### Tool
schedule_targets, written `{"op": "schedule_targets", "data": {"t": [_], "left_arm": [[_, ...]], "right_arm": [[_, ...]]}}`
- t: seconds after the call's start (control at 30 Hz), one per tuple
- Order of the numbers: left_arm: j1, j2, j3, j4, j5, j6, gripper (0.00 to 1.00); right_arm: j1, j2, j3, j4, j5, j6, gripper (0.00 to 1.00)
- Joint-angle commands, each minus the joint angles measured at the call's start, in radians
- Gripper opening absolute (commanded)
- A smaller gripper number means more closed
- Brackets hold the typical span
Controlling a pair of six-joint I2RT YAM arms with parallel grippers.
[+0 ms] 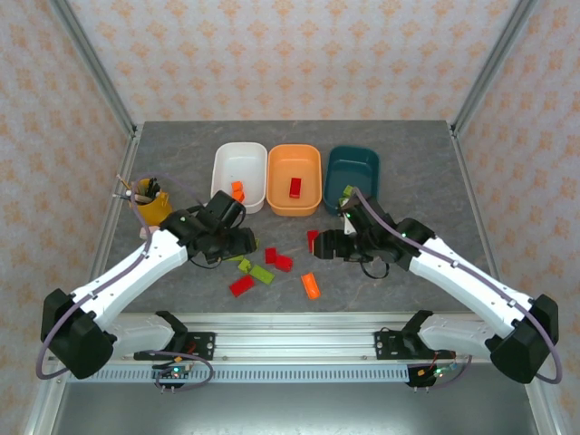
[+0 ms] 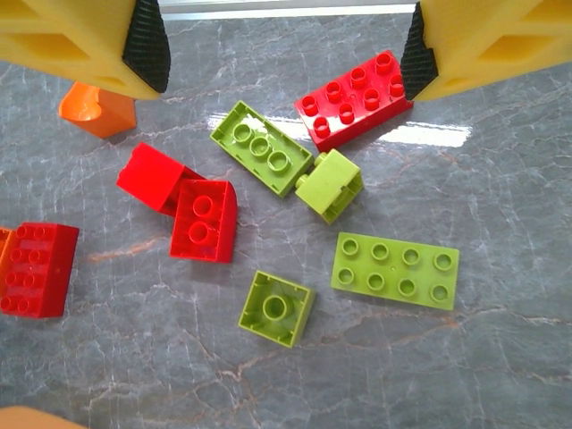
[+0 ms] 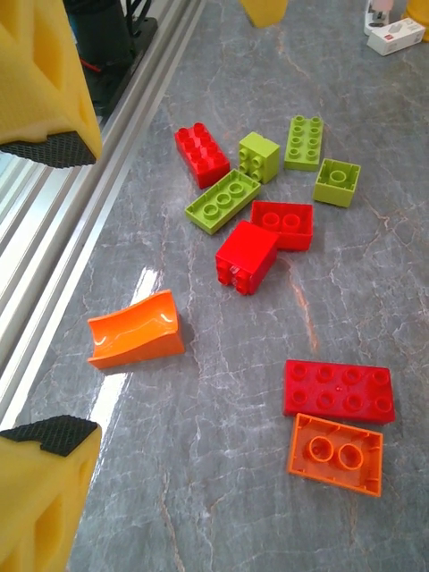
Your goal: Sort the legos into containers by color
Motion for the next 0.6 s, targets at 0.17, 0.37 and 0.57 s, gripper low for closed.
{"op": "schedule_targets", "data": {"t": [0.17, 0.37, 0.57], "left_arm": [[-0.061, 0.156, 0.12, -0.005, -0.069, -0.089, 0.68], [-0.085, 0.119, 0.068, -0.077, -0.108, -0.117, 0.63], [-0.139, 0.085, -0.087, -0.091, -0.057, 0.04, 0.71]], "right_arm": [[0.008, 0.027, 0.031, 0.053, 0.041, 0.039, 0.73], [0.017, 0.037, 0.028, 0.056, 0.027, 0.023, 0.73], [0.019, 0.042, 0.022, 0.064, 0.0, 0.015, 0.73]]}}
